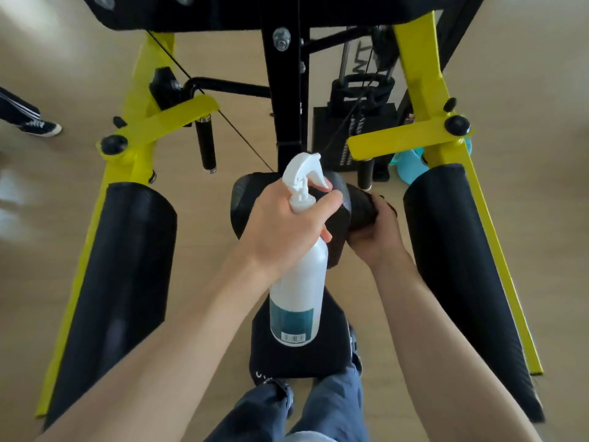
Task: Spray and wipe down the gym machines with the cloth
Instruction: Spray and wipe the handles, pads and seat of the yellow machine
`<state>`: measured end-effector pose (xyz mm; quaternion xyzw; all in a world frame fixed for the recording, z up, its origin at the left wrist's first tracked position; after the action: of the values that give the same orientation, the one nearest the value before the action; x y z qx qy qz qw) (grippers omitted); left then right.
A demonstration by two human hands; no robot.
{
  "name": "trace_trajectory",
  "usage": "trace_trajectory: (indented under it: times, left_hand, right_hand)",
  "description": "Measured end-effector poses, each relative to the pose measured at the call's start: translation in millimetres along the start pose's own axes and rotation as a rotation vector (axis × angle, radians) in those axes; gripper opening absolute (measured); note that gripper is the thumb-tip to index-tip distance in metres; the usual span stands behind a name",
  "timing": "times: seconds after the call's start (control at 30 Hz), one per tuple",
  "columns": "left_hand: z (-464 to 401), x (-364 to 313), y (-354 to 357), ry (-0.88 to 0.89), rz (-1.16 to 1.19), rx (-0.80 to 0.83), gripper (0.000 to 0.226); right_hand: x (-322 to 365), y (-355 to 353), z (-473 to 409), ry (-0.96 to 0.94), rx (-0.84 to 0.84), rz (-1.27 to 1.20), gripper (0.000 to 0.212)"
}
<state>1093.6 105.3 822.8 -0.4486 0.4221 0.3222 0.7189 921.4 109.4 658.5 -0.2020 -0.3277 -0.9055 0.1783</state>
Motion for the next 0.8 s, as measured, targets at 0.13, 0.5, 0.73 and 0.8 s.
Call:
trace_trajectory:
  times: [0.13,0.5,0.73,0.8]
  left_hand:
    - [19.0,20.1,-38.2,-0.075,0.026,-0.004,0.003]
    - [17.3,71.3,-126.6,-0.304,0.106,-0.293,0.019]
    - [-6.7,80.2,-133.4,-0.393,0.008,-0.316,0.016]
    - [-17.5,82.6,-131.1,-0.42,0.028,-0.347,0.02]
  right_hand:
    - [12.8,10.8,46.6,-0.228,-0.062,-0.022,0.034]
    - [3.0,125.5,169.2,-0.46,0.174,-0.128,0.043]
    - [-30.3,180.5,174.9,-0.389,0.017,0.029,0.031]
    - [-29.5,187.0,166.2,-0.42,-0.007,0.084,0.045]
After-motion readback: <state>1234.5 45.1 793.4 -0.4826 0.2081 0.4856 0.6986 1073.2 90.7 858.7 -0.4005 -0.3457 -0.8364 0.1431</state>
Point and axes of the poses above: each hand's wrist, its own z-axis away from the middle knuckle, its own y-axis out of the palm, x = y × z, the point moved 1 cm from there along -z, towards the middle knuckle
